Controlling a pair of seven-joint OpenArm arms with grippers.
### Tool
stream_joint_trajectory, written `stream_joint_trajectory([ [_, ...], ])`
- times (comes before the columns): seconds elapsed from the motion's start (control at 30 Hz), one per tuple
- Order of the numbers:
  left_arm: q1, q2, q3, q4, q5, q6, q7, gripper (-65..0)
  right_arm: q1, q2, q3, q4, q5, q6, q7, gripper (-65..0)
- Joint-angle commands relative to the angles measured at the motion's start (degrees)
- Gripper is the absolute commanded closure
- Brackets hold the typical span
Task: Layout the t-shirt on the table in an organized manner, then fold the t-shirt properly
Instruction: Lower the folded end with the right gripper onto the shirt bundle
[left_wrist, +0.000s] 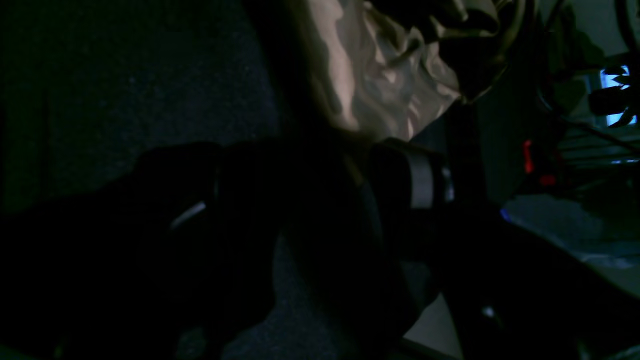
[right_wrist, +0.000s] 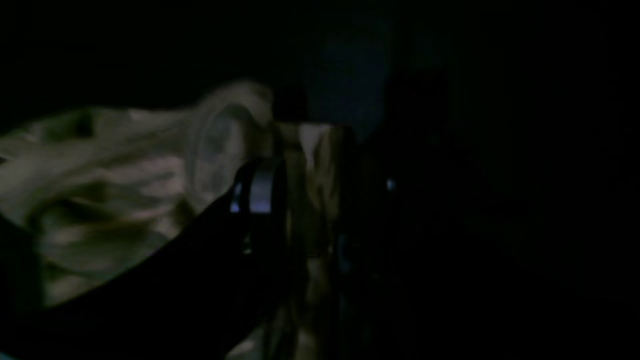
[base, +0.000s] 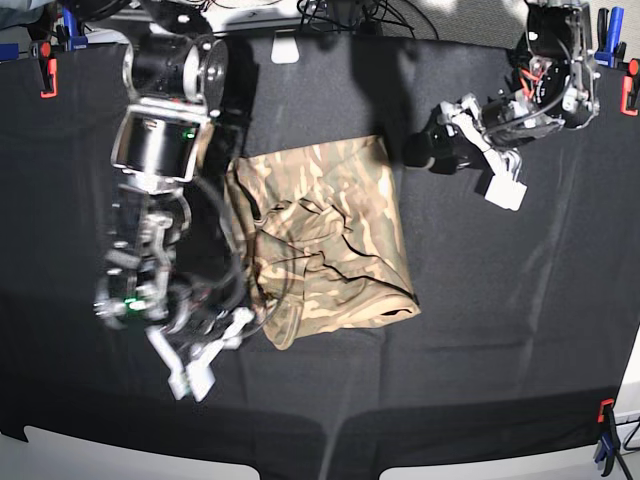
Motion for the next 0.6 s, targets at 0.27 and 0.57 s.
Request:
stream_joint_trajectory([
  [0.27,-0.5,-0.3,-0.2,0.9,-1.4,-0.5,-0.5,-36.1,2.3,-1.0,-0.4,-2.7,2.8,1.3,0.1,-23.9],
  [0.57,-0.5,-0.3,-0.2,0.9,-1.4,-0.5,-0.5,-36.1,2.5,-4.2,-0.4,-2.7,1.2,4.0,0.7,-17.5],
])
